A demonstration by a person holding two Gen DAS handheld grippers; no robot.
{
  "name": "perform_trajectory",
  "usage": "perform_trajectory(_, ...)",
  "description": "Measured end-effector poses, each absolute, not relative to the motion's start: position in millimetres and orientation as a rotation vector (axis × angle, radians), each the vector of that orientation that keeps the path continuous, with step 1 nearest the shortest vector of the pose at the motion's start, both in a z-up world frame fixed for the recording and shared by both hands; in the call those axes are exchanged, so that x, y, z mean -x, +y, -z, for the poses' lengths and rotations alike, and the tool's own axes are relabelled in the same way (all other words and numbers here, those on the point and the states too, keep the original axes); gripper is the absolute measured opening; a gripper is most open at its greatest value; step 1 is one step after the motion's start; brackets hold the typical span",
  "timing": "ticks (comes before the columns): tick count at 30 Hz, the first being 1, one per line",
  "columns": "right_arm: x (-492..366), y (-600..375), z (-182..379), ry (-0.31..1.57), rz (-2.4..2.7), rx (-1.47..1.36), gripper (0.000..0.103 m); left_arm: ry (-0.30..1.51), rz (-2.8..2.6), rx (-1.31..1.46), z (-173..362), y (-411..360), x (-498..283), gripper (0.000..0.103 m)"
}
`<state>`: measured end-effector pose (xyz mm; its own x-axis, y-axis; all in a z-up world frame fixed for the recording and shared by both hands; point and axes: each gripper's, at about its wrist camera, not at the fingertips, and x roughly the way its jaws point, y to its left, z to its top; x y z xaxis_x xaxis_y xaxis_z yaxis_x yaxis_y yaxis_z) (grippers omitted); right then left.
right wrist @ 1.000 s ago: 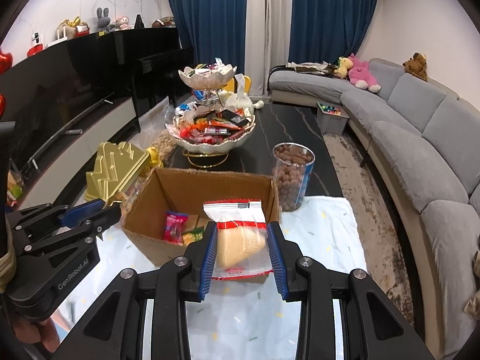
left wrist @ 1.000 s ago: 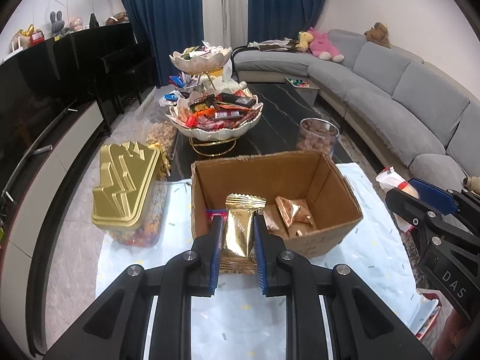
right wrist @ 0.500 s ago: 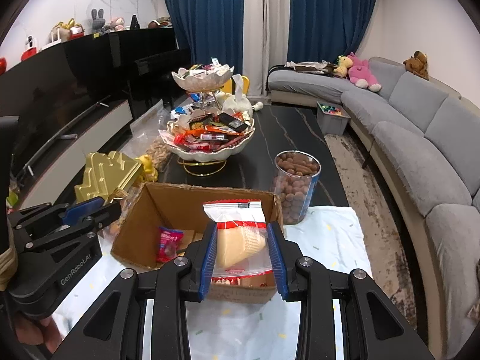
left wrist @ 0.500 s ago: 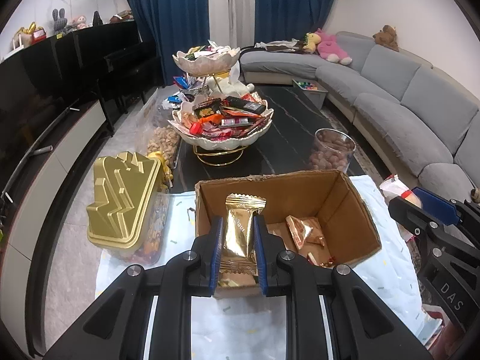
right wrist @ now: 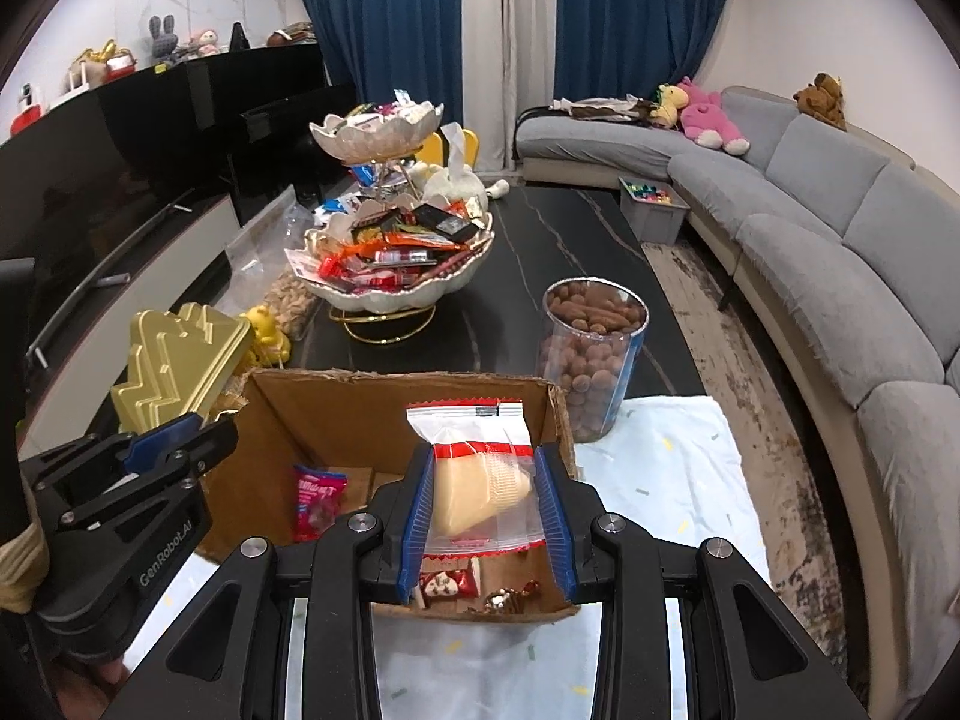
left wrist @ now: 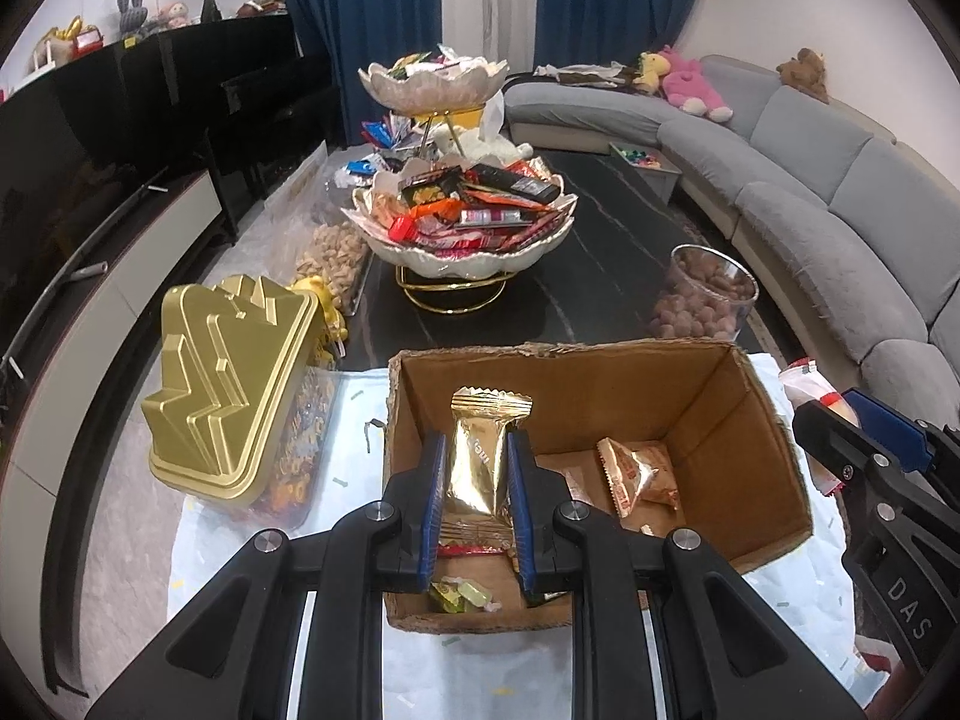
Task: Organize snacks
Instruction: 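Open both tools to drop the gold candy and pastry packet into the box, then withdraw both open tools from the box back over the table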
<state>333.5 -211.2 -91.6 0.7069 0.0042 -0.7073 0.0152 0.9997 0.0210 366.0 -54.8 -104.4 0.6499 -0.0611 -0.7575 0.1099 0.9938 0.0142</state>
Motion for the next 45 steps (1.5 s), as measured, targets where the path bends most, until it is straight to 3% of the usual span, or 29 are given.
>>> perform_trajectory(11,-352,-209,111,0.848,0.01,-0.029,0.035,0.892,0.101,-0.042,119,-52,-377,0.023)
perform_trajectory(15,-354,-209,112,0.841,0.012,-0.023,0.039,0.881,0.099,-0.047,117,-52,-376,0.045)
perform_trajectory(17,-354,-211,111,0.833,0.02,-0.024,0.052,0.872,0.085,-0.056,114,-52,-374,0.057)
perform_trajectory(19,-352,-214,108,0.818,0.036,-0.03,0.071,0.859,0.073,-0.06,110,-50,-370,0.067)
perform_trajectory(24,-345,-219,96,0.794,0.057,-0.034,0.077,0.837,0.044,-0.053,101,-44,-362,0.086)
perform_trajectory(30,-333,-218,85,0.78,0.059,-0.025,0.077,0.822,0.018,-0.05,91,-38,-351,0.093)
perform_trajectory(45,-299,-218,61,0.736,0.055,-0.017,0.077,0.784,0.014,-0.066,67,-39,-322,0.093)
